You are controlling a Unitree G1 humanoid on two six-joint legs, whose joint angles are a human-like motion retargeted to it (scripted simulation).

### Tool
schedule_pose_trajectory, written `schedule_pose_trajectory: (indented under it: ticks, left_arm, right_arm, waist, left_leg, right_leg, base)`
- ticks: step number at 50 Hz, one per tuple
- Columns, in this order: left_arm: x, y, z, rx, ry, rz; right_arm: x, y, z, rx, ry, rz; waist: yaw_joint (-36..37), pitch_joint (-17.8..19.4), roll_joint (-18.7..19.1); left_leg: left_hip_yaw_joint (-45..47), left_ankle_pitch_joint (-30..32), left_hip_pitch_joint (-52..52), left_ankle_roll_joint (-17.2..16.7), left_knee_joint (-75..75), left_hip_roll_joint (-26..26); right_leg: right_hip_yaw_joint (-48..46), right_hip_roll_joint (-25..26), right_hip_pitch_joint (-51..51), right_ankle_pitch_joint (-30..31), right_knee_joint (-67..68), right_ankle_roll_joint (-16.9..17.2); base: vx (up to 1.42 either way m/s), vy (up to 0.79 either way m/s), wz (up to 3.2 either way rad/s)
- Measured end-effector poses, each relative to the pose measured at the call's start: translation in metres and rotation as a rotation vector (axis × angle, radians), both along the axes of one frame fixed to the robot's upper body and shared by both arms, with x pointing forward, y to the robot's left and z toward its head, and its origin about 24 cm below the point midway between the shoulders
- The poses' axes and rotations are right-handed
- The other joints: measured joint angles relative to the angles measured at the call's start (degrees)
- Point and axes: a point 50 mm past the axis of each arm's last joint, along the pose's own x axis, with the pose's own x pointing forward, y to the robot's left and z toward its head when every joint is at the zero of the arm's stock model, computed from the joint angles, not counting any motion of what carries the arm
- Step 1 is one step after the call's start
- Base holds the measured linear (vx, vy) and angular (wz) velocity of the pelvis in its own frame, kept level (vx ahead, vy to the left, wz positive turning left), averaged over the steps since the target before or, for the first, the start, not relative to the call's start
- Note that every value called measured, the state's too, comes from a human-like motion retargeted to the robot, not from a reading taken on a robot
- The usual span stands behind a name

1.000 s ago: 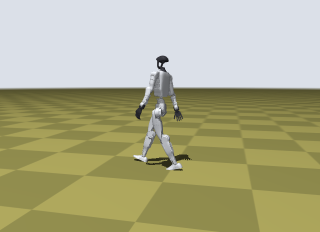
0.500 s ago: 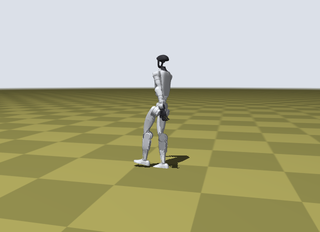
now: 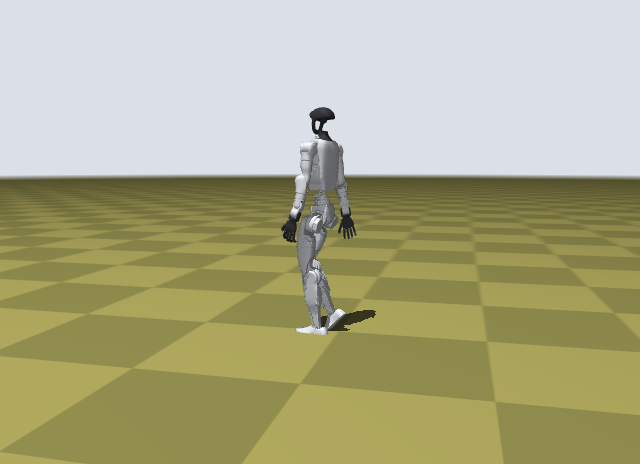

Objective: Walk run

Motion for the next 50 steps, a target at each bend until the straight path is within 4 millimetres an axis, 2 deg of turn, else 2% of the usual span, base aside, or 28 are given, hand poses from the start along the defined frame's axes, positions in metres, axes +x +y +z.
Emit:
schedule_pose_trajectory:
  ticks: [2, 5, 6, 8, 10, 12, 13, 14, 15, 17, 18, 20, 23, 25, 27, 30, 33, 35, 37, 41, 43, 45, 48, 50]
  left_arm:
    - [0.027, 0.0, 0.005, 0.011, -0.105, -0.069]
    - [0.06, 0.004, 0.016, 0.037, -0.233, -0.145]
    - [0.067, 0.006, 0.019, 0.047, -0.26, -0.162]
    - [0.079, 0.009, 0.024, 0.067, -0.3, -0.192]
    - [0.083, 0.011, 0.026, 0.078, -0.308, -0.212]
    - [0.08, 0.012, 0.024, 0.079, -0.282, -0.222]
    - [0.075, 0.012, 0.022, 0.077, -0.259, -0.225]
    - [0.069, 0.012, 0.02, 0.073, -0.233, -0.224]
    - [0.061, 0.012, 0.017, 0.069, -0.204, -0.221]
    - [0.041, 0.01, 0.011, 0.055, -0.126, -0.214]
    - [0.028, 0.008, 0.007, 0.045, -0.079, -0.21]
    - [-0.002, 0.003, 0.001, 0.021, 0.026, -0.195]
    - [-0.055, -0.01, -0.005, -0.021, 0.169, -0.171]
    - [-0.082, -0.012, -0.004, -0.042, 0.24, -0.136]
    - [-0.1, -0.011, -0.002, -0.06, 0.299, -0.115]
    - [-0.127, -0.017, 0.001, -0.088, 0.388, -0.109]
    - [-0.15, -0.026, 0.005, -0.106, 0.43, -0.072]
    - [-0.162, -0.027, 0.008, -0.118, 0.462, -0.047]
    - [-0.169, -0.028, 0.009, -0.135, 0.49, -0.029]
    - [-0.175, -0.031, 0.011, -0.151, 0.52, 0.004]
    - [-0.175, -0.032, 0.011, -0.158, 0.518, 0.019]
    - [-0.173, -0.033, 0.01, -0.159, 0.51, 0.023]
    - [-0.167, -0.03, 0.009, -0.151, 0.498, 0.017]
    - [-0.16, -0.028, 0.007, -0.14, 0.481, 0.017]
  right_arm:
    - [-0.013, 0.001, 0.002, -0.005, 0.016, -0.036]
    - [-0.03, 0.003, 0.004, -0.002, 0.064, -0.078]
    - [-0.034, 0.004, 0.005, 0.001, 0.082, -0.09]
    - [-0.042, 0.005, 0.008, 0.01, 0.118, -0.113]
    - [-0.049, 0.006, 0.009, 0.025, 0.15, -0.133]
    - [-0.053, 0.008, 0.01, 0.042, 0.167, -0.145]
    - [-0.053, 0.008, 0.01, 0.048, 0.172, -0.152]
    - [-0.053, 0.009, 0.01, 0.05, 0.173, -0.157]
    - [-0.052, 0.009, 0.01, 0.049, 0.171, -0.161]
    - [-0.049, 0.008, 0.009, 0.034, 0.157, -0.176]
    - [-0.047, 0.008, 0.009, 0.026, 0.148, -0.185]
    - [-0.041, 0.007, 0.007, 0.012, 0.128, -0.197]
    - [-0.03, 0.004, 0.006, -0.004, 0.095, -0.233]
    - [-0.013, 0.002, 0.003, -0.001, 0.048, -0.227]
    - [0.009, -0.002, 0.0, 0.004, -0.013, -0.197]
    - [0.057, -0.012, -0.001, -0.008, -0.151, -0.115]
    - [0.102, -0.021, 0.003, -0.034, -0.298, -0.004]
    - [0.13, -0.024, 0.009, -0.045, -0.392, 0.062]
    - [0.156, -0.028, 0.016, -0.054, -0.478, 0.11]
    - [0.188, -0.032, 0.028, -0.07, -0.583, 0.168]
    - [0.196, -0.034, 0.031, -0.077, -0.608, 0.182]
    - [0.195, -0.035, 0.031, -0.08, -0.604, 0.181]
    - [0.177, -0.034, 0.024, -0.074, -0.545, 0.157]
    - [0.156, -0.031, 0.017, -0.063, -0.477, 0.134]
  waist:
    - [-3.2, 0.1, 0.6]
    - [-6.9, 0.3, -0.9]
    - [-7.7, 0.7, -1.5]
    - [-8.8, 1.5, -2.8]
    - [-9.8, 2.3, -3.1]
    - [-10.0, 2.3, -3.0]
    - [-10.5, 2.0, -2.8]
    - [-10.9, 1.5, -2.6]
    - [-11.3, 1.0, -2.3]
    - [-12.9, 0.0, -1.4]
    - [-14.1, -0.5, -1.0]
    - [-14.6, -1.6, -0.3]
    - [-13.3, -2.1, -0.7]
    - [-12.5, -2.0, -3.1]
    - [-11.0, -2.4, -5.2]
    - [-9.9, -1.9, -5.7]
    - [-6.4, -1.2, -7.6]
    - [-4.5, -0.6, -8.1]
    - [-2.4, 0.6, -7.6]
    - [-0.3, 2.5, -5.9]
    - [0.2, 3.0, -5.4]
    - [0.2, 3.0, -5.4]
    - [0.8, 2.2, -5.6]
    - [2.2, 1.3, -6.0]
  left_leg:
    - [-2.0, -0.9, 2.1, -0.1, -0.6, -0.6]
    - [-3.3, -2.4, 5.5, -0.4, -1.4, -3.0]
    - [-3.7, -3.0, 7.0, -0.6, -1.5, -3.7]
    - [-4.3, -4.2, 10.5, -1.3, -1.9, -4.9]
    - [-4.6, -5.2, 14.0, -2.2, -2.4, -4.8]
    - [-3.8, -6.0, 16.3, -3.6, -2.6, -3.8]
    - [-3.8, -6.3, 17.0, -4.3, -2.2, -3.5]
    - [-3.9, -6.1, 17.3, -5.1, -1.6, -3.1]
    - [-4.0, -5.7, 17.5, -6.0, -1.0, -2.7]
    - [-4.6, -2.6, 17.9, -8.6, 0.8, -1.2]
    - [-4.9, 0.0, 18.1, -10.3, 2.0, -0.2]
    - [-3.8, 8.4, 17.8, -14.3, 4.9, 1.9]
    - [-3.4, 24.3, 14.8, -19.8, 16.7, 3.3]
    - [-1.4, 30.7, 10.4, -20.4, 28.7, 2.3]
    - [1.4, 34.3, 6.1, -18.3, 36.3, 1.8]
    - [4.2, 25.1, -2.8, -15.2, 45.7, 4.0]
    - [2.1, 18.2, -9.0, -14.3, 43.8, -2.5]
    - [0.5, 14.5, -12.5, -13.1, 38.4, -5.7]
    - [1.6, 12.8, -14.9, -11.0, 30.2, -5.2]
    - [2.3, 11.6, -16.3, -5.8, 10.3, -5.1]
    - [4.1, 7.9, -16.4, -3.5, 0.9, -6.1]
    - [2.7, 4.4, -16.1, -4.6, -6.4, -8.8]
    - [5.1, 4.1, -15.4, -5.2, -7.7, -9.2]
    - [7.7, 5.9, -14.8, -1.9, -4.1, -7.9]
  right_leg:
    - [0.6, -1.6, -3.3, -5.0, -6.1, 2.5]
    - [4.3, -5.2, -5.4, -5.8, -20.6, 8.6]
    - [4.4, -7.1, -5.5, -6.1, -25.2, 9.6]
    - [3.9, -10.6, -5.9, -8.5, -34.4, 11.4]
    - [7.7, -11.0, -6.7, -10.9, -42.1, 12.9]
    - [2.4, -12.8, -7.6, -10.7, -46.6, 14.2]
    - [-1.1, -13.7, -7.7, -10.8, -47.2, 15.2]
    - [-0.4, -13.3, -8.0, -10.0, -46.1, 13.2]
    - [2.4, -12.2, -8.4, -8.8, -44.0, 9.8]
    - [-2.2, -12.5, -7.9, -7.6, -41.4, 7.4]
    - [-2.6, -12.4, -7.1, -5.1, -41.3, 7.1]
    - [3.6, -9.8, -6.1, -4.9, -39.4, 5.9]
    - [3.9, -9.1, -2.2, -8.8, -37.8, 3.0]
    - [3.1, -10.1, 1.1, -9.9, -38.8, 1.8]
    - [1.0, -11.1, 3.3, -10.8, -39.8, 1.3]
    - [4.6, -8.6, 6.6, -12.9, -40.9, 0.6]
    - [4.9, -8.4, 9.8, -13.1, -42.4, 0.1]
    - [5.8, -7.3, 11.6, -13.8, -42.8, -0.4]
    - [6.2, -5.1, 13.5, -14.5, -43.1, -1.2]
    - [6.8, -0.7, 17.9, -16.8, -43.2, -3.0]
    - [5.9, 0.6, 20.6, -18.1, -43.5, -3.8]
    - [4.8, 1.1, 23.0, -19.1, -43.5, -4.1]
    - [4.2, 2.0, 25.5, -18.4, -42.1, -3.8]
    - [4.0, 2.0, 26.4, -15.9, -40.4, -2.9]
  base:
    - [0.82, -0.07, 1.28]
    - [0.64, -0.1, 0.86]
    - [0.77, -0.2, 0.63]
    - [0.87, -0.23, 0.44]
    - [0.84, -0.24, 0.34]
    - [0.94, -0.35, 0.19]
    - [0.96, -0.4, 0.29]
    - [0.83, -0.36, 0.36]
    - [0.83, -0.38, 0.46]
    - [0.95, -0.46, 0.75]
    - [0.97, -0.5, 0.76]
    - [0.99, -0.54, 0.31]
    - [0.9, -0.45, -0.03]
    - [0.86, -0.5, -0.35]
    - [0.71, -0.41, -0.5]
    - [0.7, -0.31, -0.34]
    - [0.62, -0.22, -1.13]
    - [0.57, -0.19, -1.04]
    - [0.67, -0.2, -0.92]
    - [0.69, -0.15, -0.5]
    - [0.78, -0.13, -0.2]
    - [0.82, -0.11, 0.02]
    - [1.0, -0.11, -0.07]
    - [0.9, -0.12, -0.52]
